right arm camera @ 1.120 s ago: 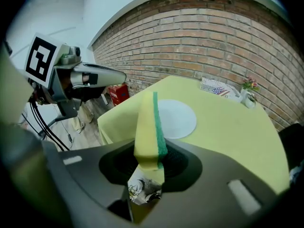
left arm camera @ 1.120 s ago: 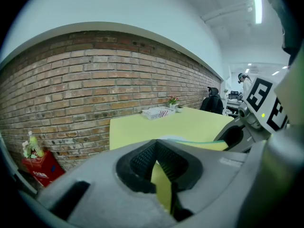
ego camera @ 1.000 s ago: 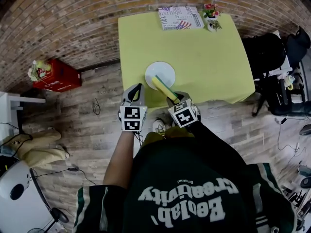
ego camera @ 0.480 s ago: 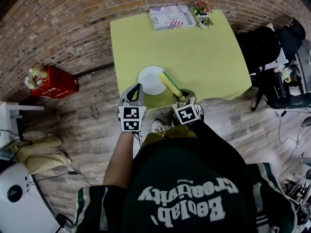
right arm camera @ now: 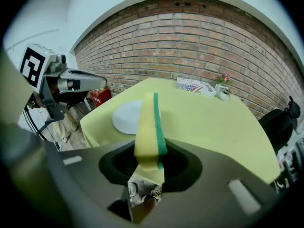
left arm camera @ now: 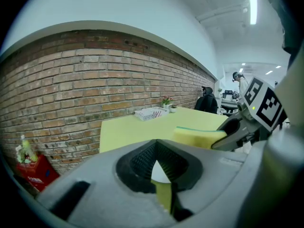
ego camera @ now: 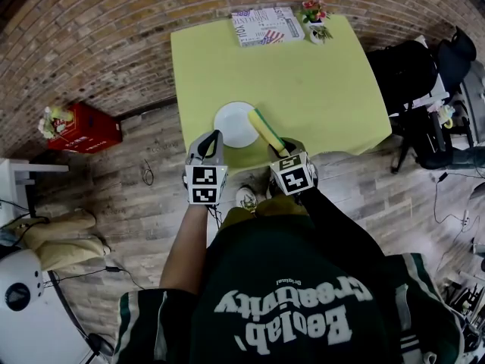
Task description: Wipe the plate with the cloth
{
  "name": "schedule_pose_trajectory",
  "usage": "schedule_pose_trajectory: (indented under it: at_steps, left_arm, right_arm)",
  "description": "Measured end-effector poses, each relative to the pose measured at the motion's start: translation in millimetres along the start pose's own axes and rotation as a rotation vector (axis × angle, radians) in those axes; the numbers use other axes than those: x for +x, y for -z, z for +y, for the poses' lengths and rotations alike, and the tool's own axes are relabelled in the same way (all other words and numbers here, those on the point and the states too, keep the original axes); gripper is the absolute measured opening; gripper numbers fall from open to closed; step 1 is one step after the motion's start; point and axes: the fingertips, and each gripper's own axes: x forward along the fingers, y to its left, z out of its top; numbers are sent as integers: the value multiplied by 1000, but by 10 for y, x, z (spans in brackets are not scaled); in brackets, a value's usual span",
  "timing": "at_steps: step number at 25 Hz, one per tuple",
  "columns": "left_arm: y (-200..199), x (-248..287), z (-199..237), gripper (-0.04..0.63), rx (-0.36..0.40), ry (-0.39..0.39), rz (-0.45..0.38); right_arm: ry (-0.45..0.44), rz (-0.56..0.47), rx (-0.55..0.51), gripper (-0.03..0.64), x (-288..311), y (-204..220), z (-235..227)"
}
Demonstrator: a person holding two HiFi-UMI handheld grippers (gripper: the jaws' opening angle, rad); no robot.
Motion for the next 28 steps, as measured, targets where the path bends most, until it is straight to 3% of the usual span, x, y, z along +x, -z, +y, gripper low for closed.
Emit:
schedule_pose_trajectory:
  at_steps: [5,14,21,28]
  left_arm:
    - [18,-21,-26,3,0,-4,0]
    - [57,-160,47,3,-9,-34,0]
    - [110,-234,74,3,-16,-48,-2]
    - [67,-204,41,3,-15,-36,-12]
  right_arm:
    - [-114,-48,-32,130,-20,-61,321]
    - [-237,-17,-120,130,18,9,877]
    - [-221,-8,-129,130,41,50,880]
    - [-142,10,-69,130,-2,114,577]
